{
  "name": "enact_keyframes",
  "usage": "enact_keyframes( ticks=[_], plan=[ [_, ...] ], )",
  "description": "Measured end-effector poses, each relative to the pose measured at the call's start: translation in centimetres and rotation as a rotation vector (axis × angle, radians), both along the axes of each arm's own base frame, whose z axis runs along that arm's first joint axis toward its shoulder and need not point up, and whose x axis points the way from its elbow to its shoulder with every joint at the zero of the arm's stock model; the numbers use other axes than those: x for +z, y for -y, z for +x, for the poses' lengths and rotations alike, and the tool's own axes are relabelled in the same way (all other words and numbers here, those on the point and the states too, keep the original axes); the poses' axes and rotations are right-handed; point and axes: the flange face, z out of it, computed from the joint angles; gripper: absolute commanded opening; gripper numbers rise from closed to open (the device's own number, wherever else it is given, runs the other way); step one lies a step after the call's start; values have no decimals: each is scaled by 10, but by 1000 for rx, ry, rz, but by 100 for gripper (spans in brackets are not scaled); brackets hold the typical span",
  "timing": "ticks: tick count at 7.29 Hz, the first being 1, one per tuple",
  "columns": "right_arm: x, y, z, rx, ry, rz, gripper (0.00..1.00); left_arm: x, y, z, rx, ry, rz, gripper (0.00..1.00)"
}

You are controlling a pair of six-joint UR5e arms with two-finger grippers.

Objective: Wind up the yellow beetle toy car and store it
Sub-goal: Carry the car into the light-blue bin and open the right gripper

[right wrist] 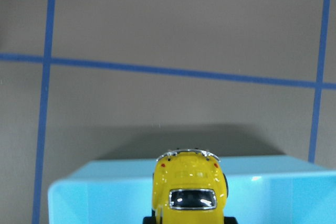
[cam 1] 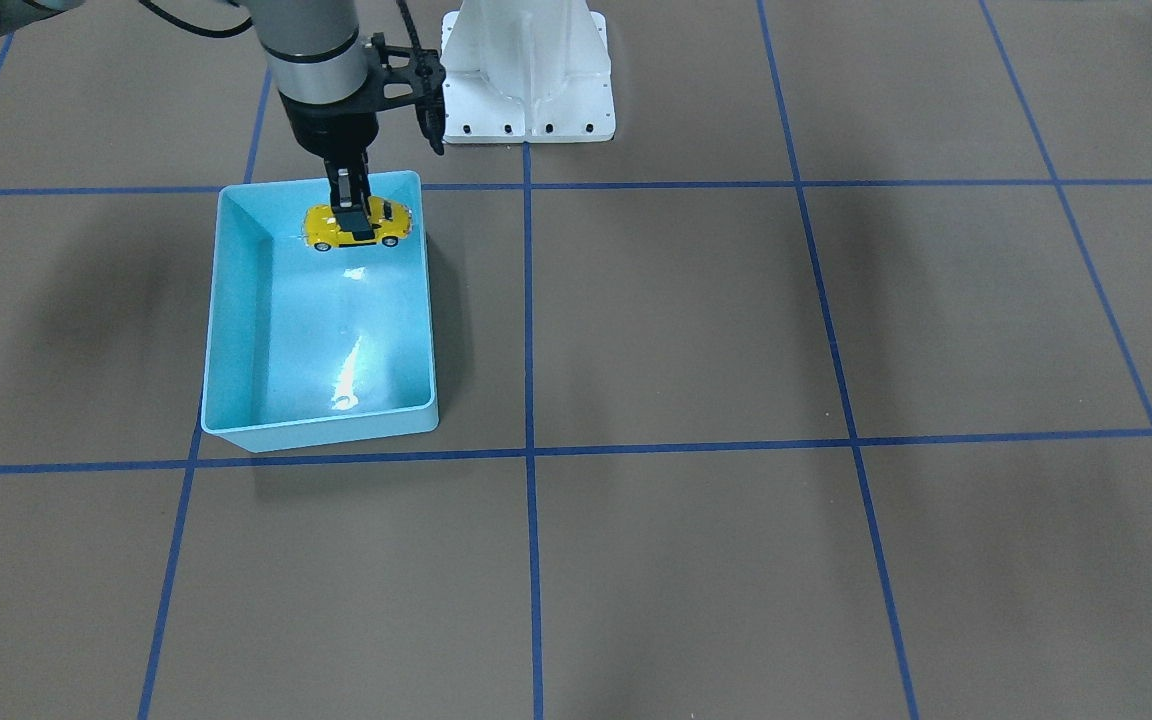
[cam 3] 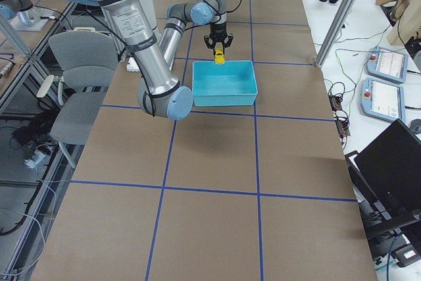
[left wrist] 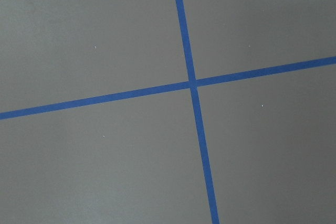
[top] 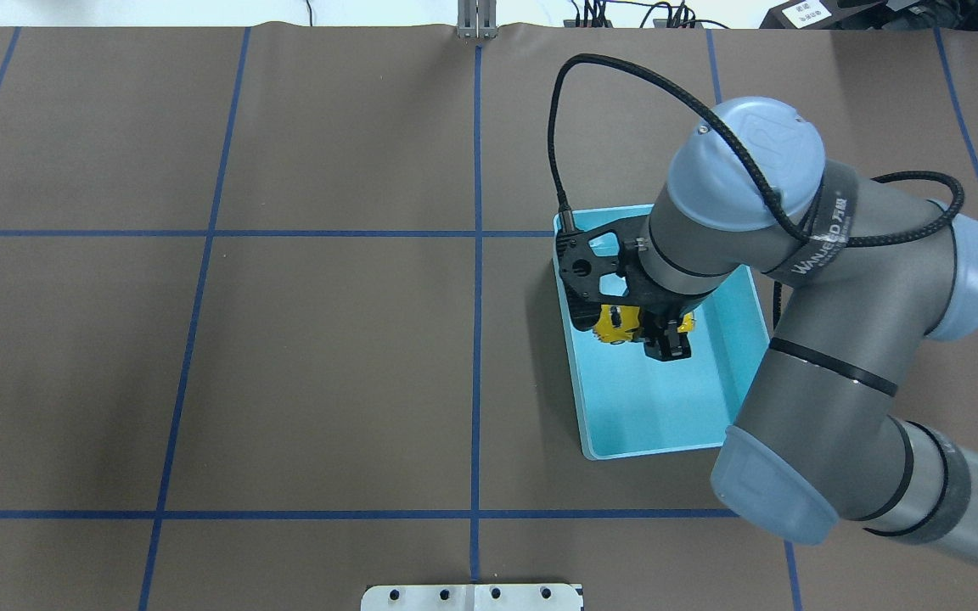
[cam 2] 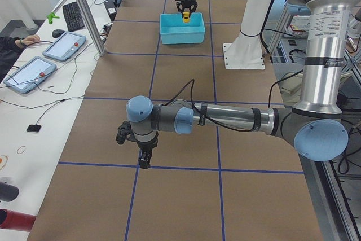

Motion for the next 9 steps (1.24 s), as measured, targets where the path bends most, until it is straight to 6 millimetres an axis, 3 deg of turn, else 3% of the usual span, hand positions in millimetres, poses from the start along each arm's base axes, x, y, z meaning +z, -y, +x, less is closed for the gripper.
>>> enact_keyframes(
  ticks=[2,4,6,8,9],
  plan=[
    [62,17,-7,-18,-9,3,0,0,0,0,0,0,1,100],
    [94,28,-23,-26,-36,-24,0,0,0,0,1,0,1,100],
    [119,37,-39,-33,-4,-32,0,1,0,0,5,0,3,100],
    [123,39,-45,-41,28,-38,0,3,0,0,5,1,1,100],
    [124,39,-46,-42,30,-40,7,3,0,0,4,1,0,100]
  ],
)
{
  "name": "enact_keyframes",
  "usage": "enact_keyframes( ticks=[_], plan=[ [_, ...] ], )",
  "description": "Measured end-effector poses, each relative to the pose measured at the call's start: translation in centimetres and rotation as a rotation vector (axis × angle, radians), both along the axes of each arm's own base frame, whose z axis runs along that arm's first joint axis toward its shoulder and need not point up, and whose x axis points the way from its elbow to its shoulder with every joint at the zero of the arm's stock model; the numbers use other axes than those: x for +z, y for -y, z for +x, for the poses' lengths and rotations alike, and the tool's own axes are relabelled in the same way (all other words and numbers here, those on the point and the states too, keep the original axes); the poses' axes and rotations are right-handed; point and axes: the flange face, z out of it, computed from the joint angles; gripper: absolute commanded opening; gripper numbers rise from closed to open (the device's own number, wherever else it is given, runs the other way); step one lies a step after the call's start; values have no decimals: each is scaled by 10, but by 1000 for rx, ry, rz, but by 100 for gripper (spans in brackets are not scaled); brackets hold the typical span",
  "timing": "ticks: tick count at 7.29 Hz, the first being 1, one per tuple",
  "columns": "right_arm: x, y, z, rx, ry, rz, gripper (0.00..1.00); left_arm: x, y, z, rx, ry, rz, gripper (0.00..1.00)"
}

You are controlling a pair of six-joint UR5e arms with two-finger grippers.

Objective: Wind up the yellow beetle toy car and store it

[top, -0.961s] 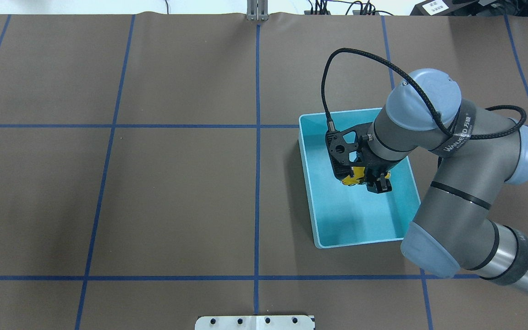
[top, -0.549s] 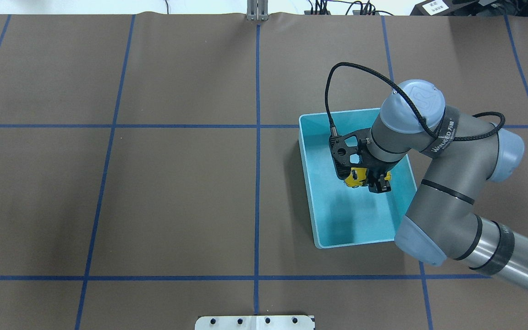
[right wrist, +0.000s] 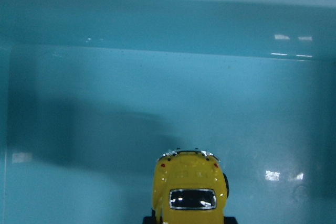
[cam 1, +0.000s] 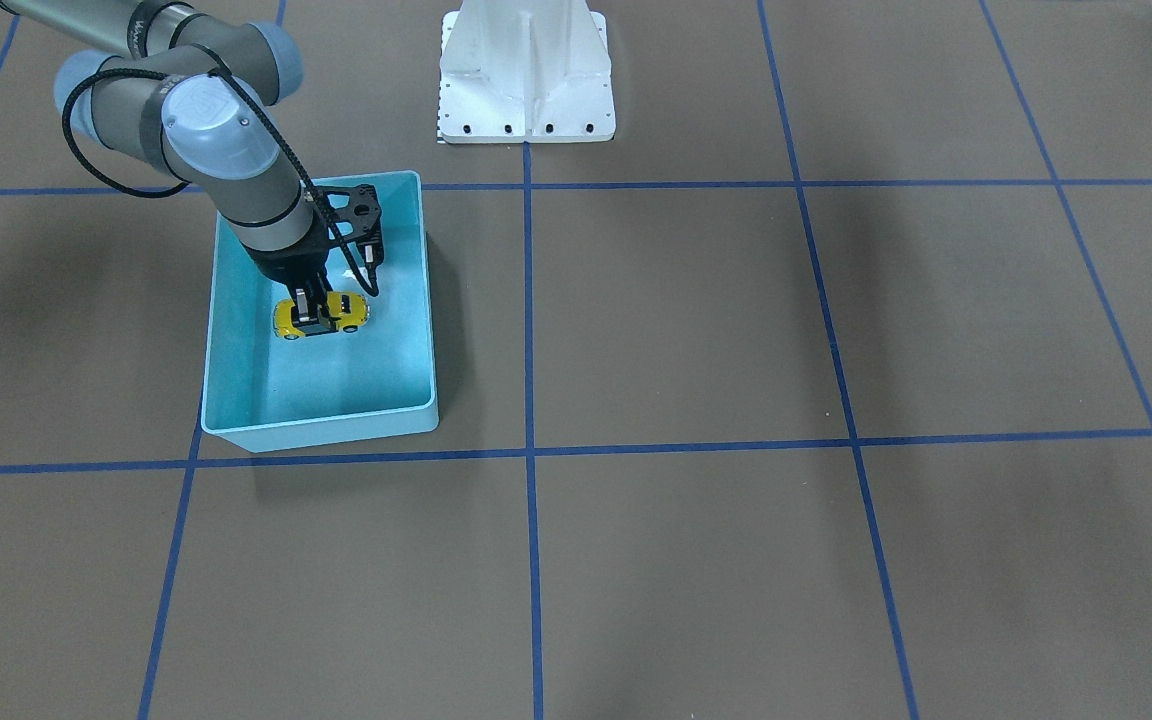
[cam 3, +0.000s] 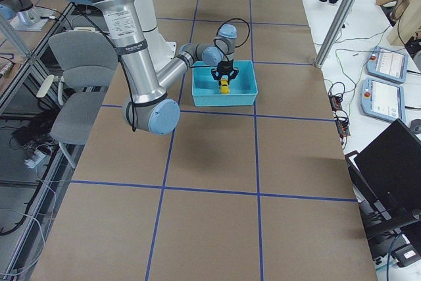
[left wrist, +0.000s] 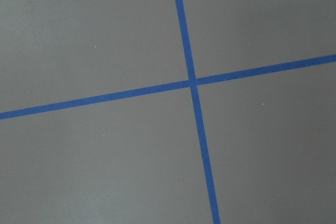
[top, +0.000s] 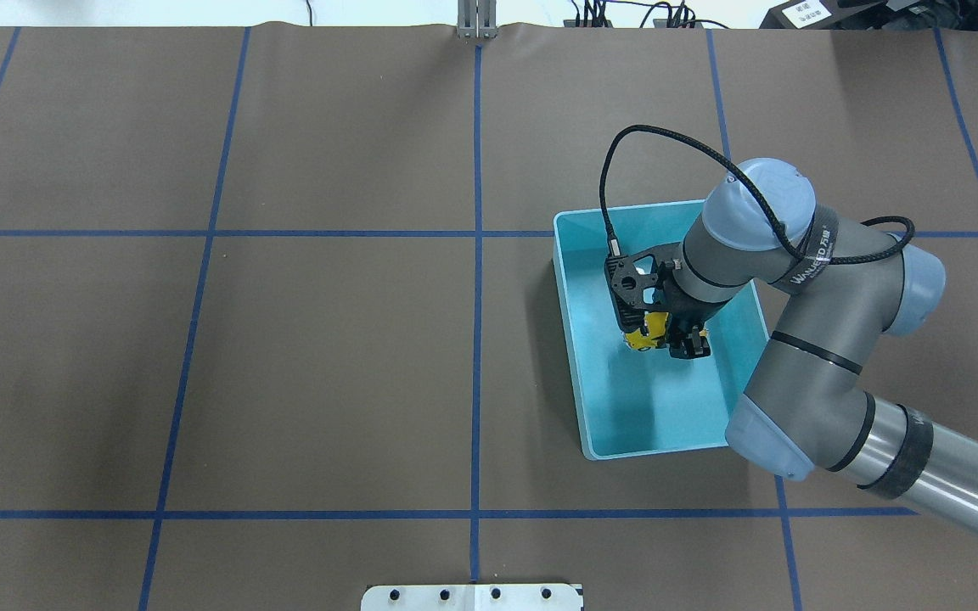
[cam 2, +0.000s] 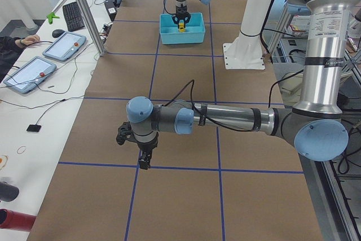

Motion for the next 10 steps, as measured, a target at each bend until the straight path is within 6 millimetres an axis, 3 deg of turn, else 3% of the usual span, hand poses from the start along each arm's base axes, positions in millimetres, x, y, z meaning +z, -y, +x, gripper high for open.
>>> enact_keyframes(
  ticks=[2,6,8,10],
  plan=[
    [1,-1,-2,-1,-1,-4,99,0,0,0,-1,-1,0,100],
    [-13,-6,8,3,31,-34,100,-1,-7,7,7,-103,-12,100],
    [-30,3,55,44,26,-82,100,1,-13,8,7,-128,-13,100],
    [-29,24,132,137,-8,-183,100,6,-19,6,4,-129,-21,100]
  ],
)
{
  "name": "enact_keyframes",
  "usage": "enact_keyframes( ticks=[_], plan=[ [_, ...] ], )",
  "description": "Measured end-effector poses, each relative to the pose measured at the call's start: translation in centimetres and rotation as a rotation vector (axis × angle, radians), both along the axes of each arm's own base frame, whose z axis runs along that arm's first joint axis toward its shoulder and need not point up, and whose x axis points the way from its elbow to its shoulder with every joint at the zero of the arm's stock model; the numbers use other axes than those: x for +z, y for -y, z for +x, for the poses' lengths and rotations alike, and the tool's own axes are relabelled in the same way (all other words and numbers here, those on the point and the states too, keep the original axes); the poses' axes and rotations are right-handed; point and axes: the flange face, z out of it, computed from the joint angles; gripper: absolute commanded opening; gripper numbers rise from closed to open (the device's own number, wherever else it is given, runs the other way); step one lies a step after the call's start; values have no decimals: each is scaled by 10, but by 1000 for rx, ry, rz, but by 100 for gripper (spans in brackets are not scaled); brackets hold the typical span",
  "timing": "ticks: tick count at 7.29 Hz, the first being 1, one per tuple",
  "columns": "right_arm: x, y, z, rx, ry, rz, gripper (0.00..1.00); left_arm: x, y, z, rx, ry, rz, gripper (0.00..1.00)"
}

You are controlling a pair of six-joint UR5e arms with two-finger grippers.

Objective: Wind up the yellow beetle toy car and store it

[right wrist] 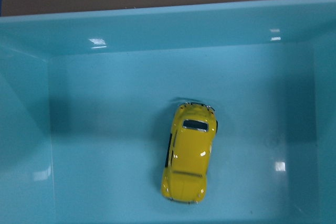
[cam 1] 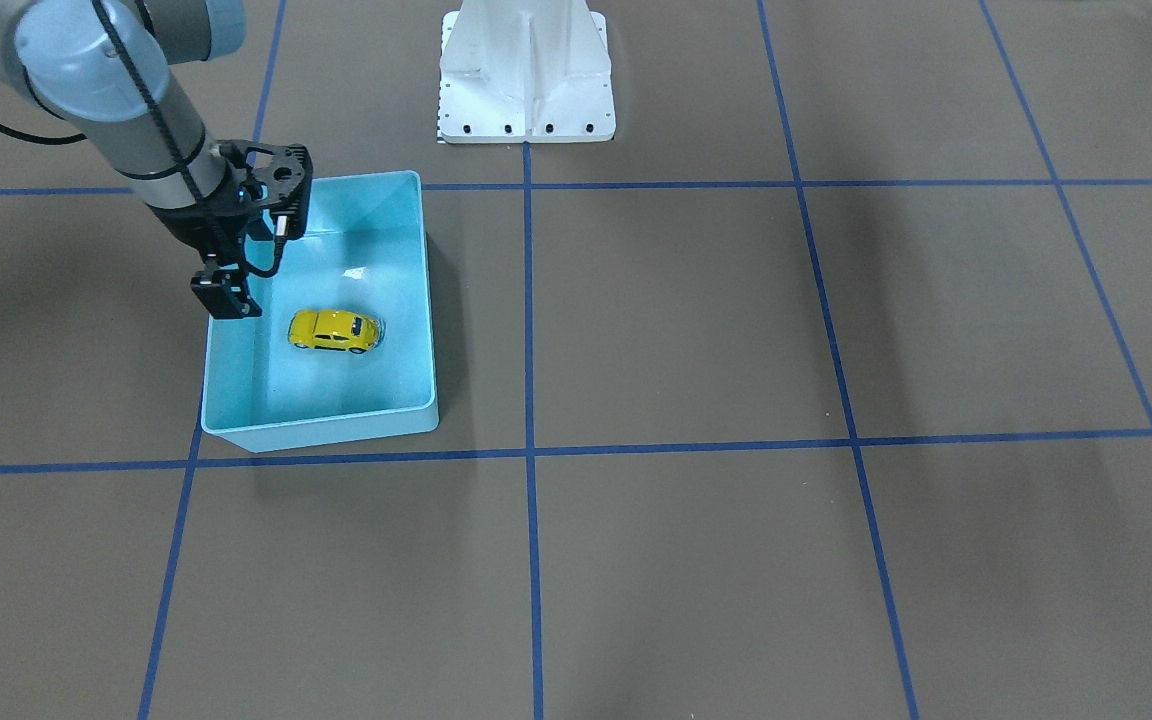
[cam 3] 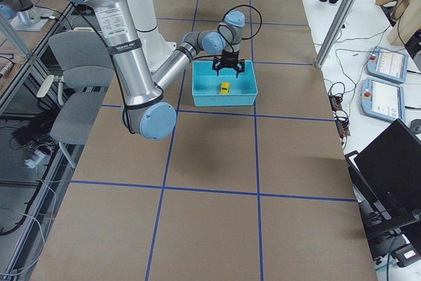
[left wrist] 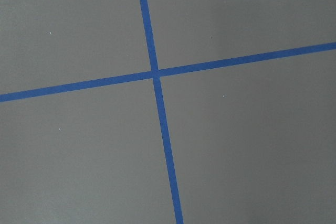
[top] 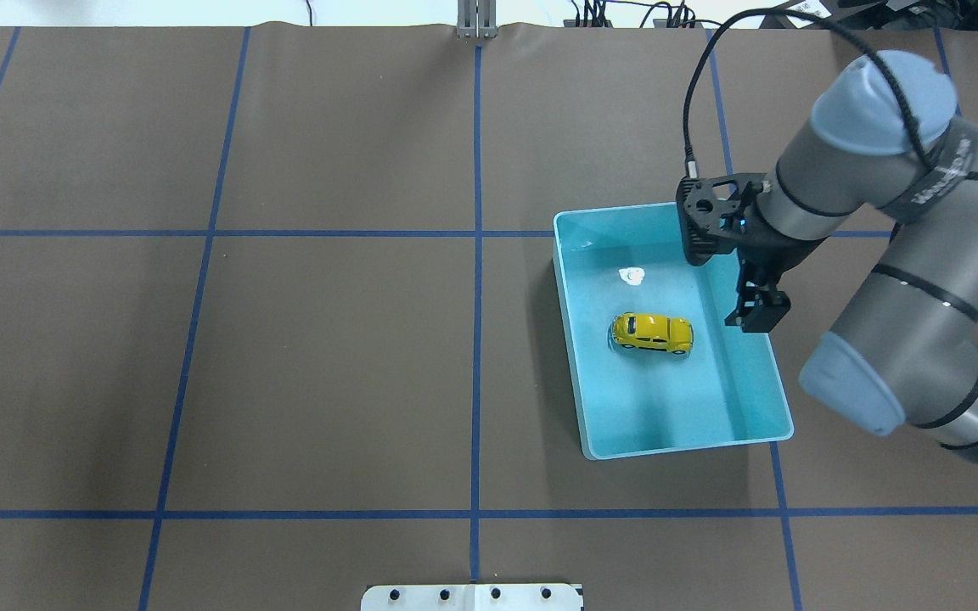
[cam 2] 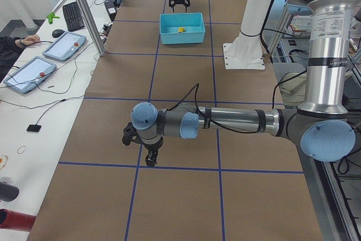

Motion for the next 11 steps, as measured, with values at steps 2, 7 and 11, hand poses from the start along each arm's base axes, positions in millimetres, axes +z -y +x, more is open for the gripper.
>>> enact_keyframes(
  ticks=[2,7,11],
  plan=[
    [41,8,92,131,-48,-121,100,1,-2,-7,-13,1,-1,100],
    [224,3,316,543,-62,-576,100,5,-4,-17,-35,4,-11,100],
    [307,-78,409,894,-99,-888,100,11,-10,-18,-34,4,-11,100]
  ],
)
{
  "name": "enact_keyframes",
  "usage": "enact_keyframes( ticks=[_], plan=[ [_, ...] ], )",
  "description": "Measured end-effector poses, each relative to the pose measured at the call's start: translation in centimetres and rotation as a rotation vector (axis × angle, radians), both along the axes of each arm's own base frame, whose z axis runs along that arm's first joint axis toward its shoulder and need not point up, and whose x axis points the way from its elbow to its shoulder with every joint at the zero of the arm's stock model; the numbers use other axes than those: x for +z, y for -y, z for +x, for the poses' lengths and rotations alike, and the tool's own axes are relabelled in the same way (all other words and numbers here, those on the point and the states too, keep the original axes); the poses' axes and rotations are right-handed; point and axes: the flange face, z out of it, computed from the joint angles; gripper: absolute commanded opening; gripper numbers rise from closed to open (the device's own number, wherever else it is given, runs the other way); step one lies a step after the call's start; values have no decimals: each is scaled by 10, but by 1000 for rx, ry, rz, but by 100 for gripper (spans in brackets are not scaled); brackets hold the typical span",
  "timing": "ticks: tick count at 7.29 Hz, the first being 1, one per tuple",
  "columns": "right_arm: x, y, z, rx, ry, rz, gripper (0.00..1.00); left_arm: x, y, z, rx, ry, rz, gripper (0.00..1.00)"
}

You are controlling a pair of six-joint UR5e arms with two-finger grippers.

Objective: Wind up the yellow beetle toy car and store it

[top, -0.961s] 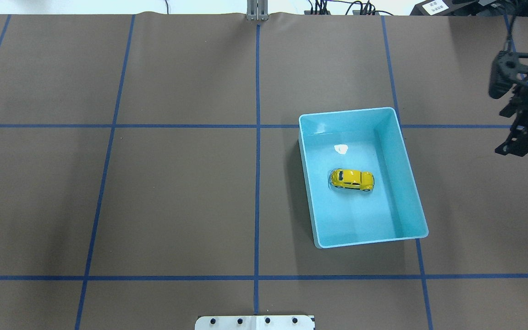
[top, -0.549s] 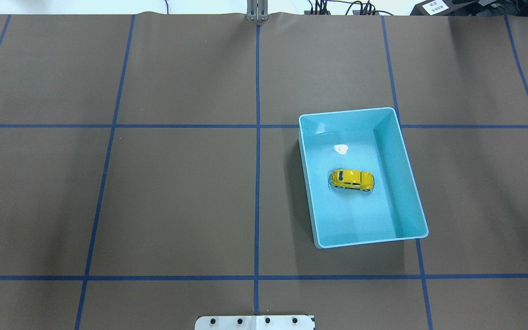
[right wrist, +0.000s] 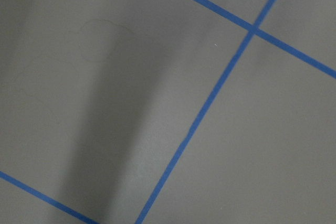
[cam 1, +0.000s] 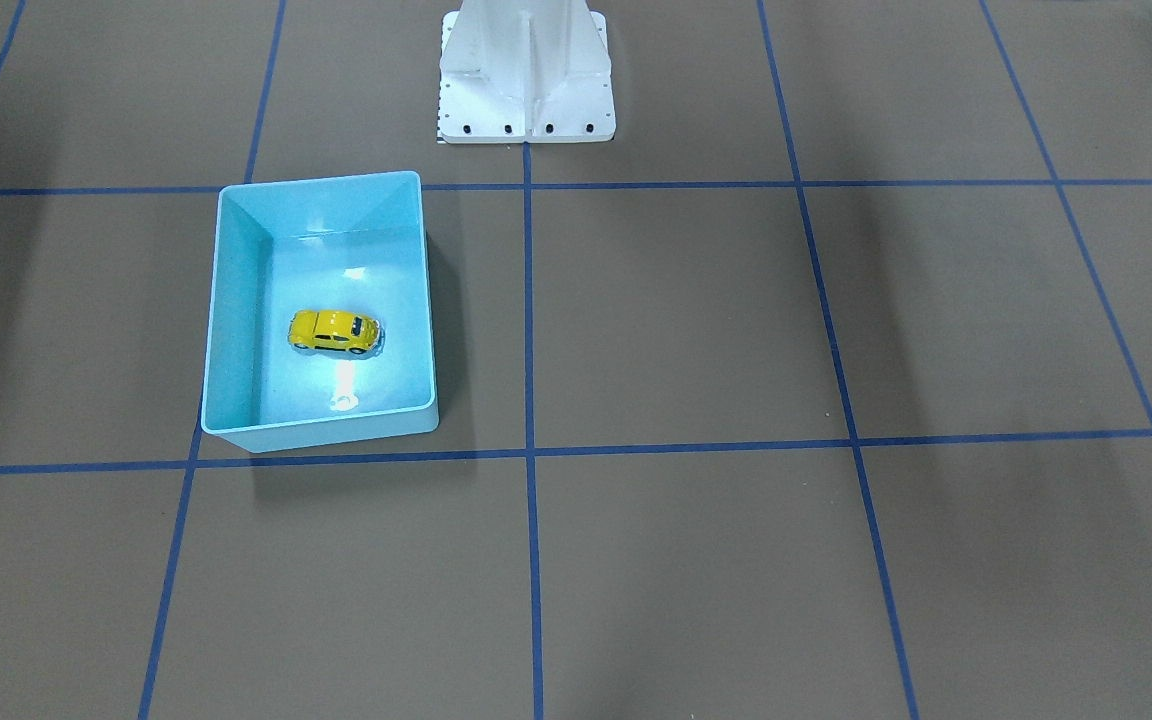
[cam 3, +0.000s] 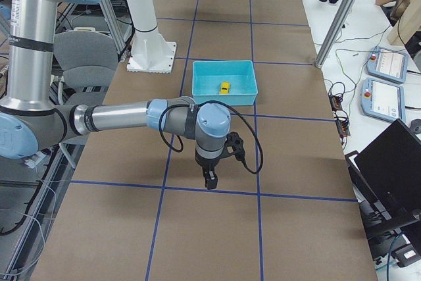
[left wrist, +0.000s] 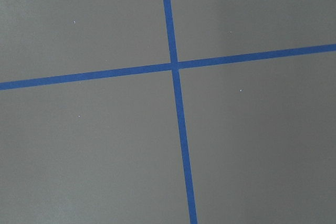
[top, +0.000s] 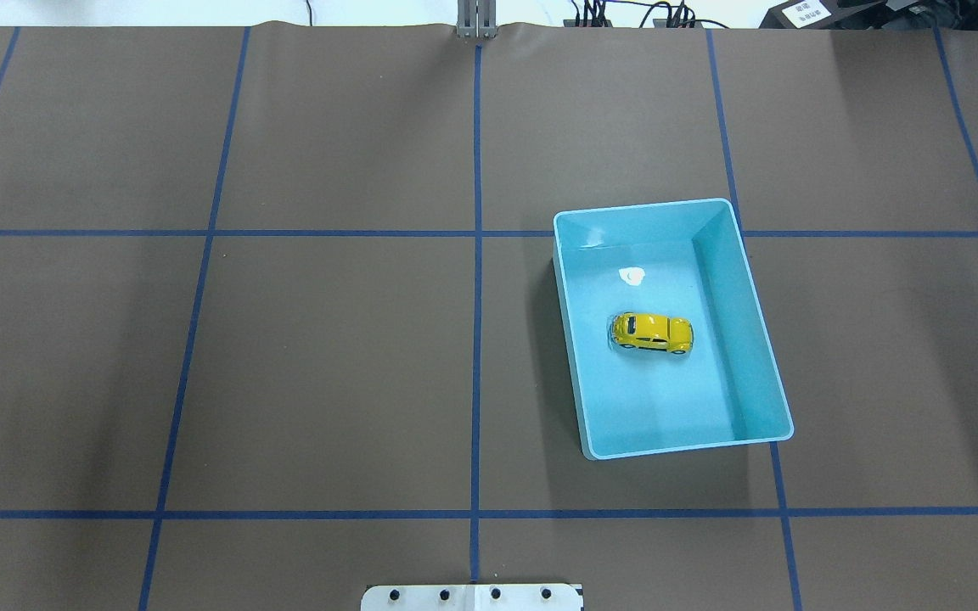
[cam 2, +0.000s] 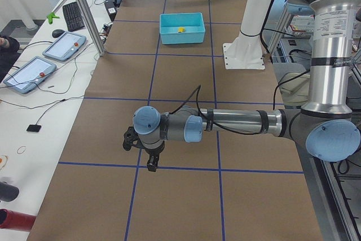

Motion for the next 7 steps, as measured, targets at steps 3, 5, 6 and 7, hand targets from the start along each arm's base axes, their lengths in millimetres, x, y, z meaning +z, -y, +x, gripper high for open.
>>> enact_keyframes(
  ticks=[3,5,6,7],
  plan=[
    [15,-2,7,117,-56,-127,100,2,0,0,0,0,-1,100],
    [21,-2,9,165,-83,-180,100,3,0,0,0,0,-2,100],
    [24,1,10,208,-95,-207,100,3,0,0,0,0,-3,100],
    [32,5,10,258,-96,-228,100,5,-1,-1,-2,1,-7,100]
  ],
)
